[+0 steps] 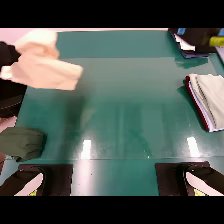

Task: Fold the shirts.

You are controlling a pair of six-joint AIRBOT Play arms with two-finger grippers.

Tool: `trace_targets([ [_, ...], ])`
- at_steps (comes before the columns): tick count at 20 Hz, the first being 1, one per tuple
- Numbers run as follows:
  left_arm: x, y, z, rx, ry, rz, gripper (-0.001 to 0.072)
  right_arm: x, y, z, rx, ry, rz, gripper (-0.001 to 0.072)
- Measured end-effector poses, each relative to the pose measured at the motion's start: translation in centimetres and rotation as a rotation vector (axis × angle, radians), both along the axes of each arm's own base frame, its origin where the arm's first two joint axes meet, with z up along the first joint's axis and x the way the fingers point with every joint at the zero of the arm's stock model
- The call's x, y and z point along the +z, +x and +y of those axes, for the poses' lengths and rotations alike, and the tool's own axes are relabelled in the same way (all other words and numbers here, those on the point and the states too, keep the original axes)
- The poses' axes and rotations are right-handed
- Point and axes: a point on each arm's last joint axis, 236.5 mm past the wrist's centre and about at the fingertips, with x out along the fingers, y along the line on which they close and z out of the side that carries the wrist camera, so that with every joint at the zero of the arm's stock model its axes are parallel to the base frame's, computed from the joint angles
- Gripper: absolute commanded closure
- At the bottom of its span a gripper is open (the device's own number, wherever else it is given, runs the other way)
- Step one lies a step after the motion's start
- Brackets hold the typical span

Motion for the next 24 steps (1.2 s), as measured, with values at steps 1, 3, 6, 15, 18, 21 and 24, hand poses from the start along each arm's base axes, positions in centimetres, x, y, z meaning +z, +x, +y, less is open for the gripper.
trace_targets([
  [1, 0.2, -0.4, -2.2, -0.059, -0.006, 0.000, 0.0683, 1.1, -0.1, -0.4, -0.011, 0.004, -0.028, 0.0697],
  [3, -0.4, -0.9, -7.1, -0.183, -0.017, 0.027, 0.0683, 3.0, -0.2, -1.4, -0.038, 0.008, -0.073, 0.0697],
  [6, -4.4, -1.2, -14.8, -0.358, 0.006, 0.129, 0.0471, 4.2, -0.4, -2.6, -0.066, 0.002, -0.096, 0.0697],
  [15, -14.9, 4.5, -22.7, -0.405, 0.009, 0.271, 0.0143, 3.4, -1.1, -3.2, -0.058, -0.031, -0.059, 0.0697],
  [18, -18.4, 8.2, -18.9, -0.287, -0.027, 0.354, 0.0143, 2.9, -1.3, -3.1, -0.048, -0.041, -0.040, 0.0697],
  [21, -24.5, 9.9, -16.3, -0.210, -0.050, 0.500, 0.0143, 2.6, -1.3, -3.0, -0.043, -0.047, -0.028, 0.0697],
  [24, -30.8, 9.9, -15.8, -0.174, -0.077, 0.648, 0.0143, 2.2, -1.5, -3.0, -0.036, -0.055, -0.015, 0.0697],
])
